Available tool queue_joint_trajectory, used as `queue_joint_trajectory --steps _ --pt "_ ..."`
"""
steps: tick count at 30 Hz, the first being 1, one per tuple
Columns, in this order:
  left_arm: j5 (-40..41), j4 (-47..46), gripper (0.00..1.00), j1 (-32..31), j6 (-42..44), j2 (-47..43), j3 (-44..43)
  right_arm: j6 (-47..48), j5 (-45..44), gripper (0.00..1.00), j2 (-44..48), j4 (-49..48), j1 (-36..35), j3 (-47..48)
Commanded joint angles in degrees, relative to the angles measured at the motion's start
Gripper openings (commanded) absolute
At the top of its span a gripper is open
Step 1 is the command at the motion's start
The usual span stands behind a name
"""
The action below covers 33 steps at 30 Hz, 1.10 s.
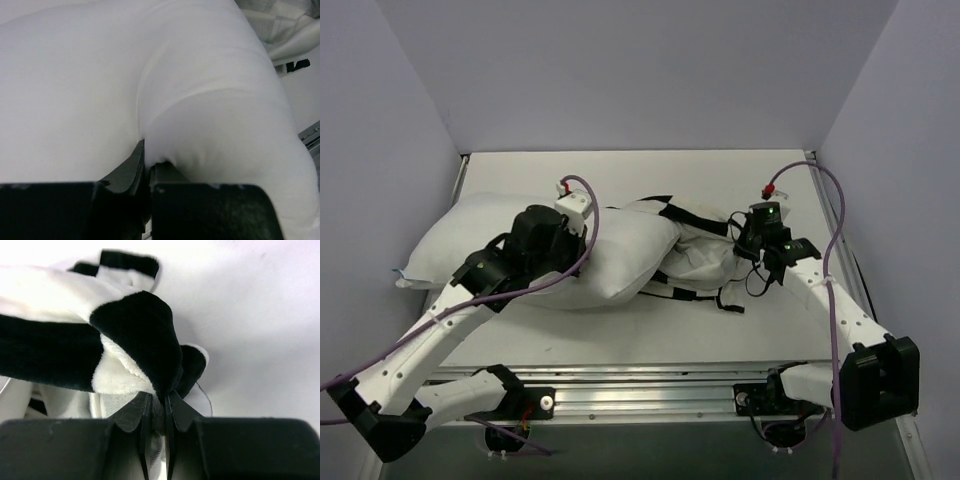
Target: Remove the pillowcase from the pillow
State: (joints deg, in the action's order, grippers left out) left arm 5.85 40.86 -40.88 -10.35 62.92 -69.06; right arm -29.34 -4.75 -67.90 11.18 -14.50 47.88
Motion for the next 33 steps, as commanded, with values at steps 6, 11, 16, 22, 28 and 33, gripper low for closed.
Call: queue_joint_trajectory --steps 6,11,16,22,28,33 --pt "8.6 11.0 0.02 3.1 -1.3 -8.2 -12.5 3.1 -15.5 0.00 -11.3 1.6 5.2 25.8" --pt "13.0 13.5 0.02 4.9 0.5 -3.6 -17.3 11.0 -17.7 0.00 -19.5 5.8 6.7 45.9" --pt "11.1 7.4 0.02 7.8 2.1 2.8 -18.0 15.2 -15.4 0.00 -20.8 6.8 6.0 58.6" --pt "7.4 -0.2 0.02 10.7 1.0 16.3 -23.9 16.4 -10.5 0.00 -16.7 3.1 -1.3 45.8" --pt "1.8 -4.4 0.02 12.0 -2.9 28.3 -29.8 8.4 -5.4 0.04 -10.6 -2.7 -11.3 20.4" --pt "0.5 -6.8 0.32 11.7 -6.4 24.0 -25.6 -2.0 -5.6 0.09 -5.3 -1.1 -21.7 2.9"
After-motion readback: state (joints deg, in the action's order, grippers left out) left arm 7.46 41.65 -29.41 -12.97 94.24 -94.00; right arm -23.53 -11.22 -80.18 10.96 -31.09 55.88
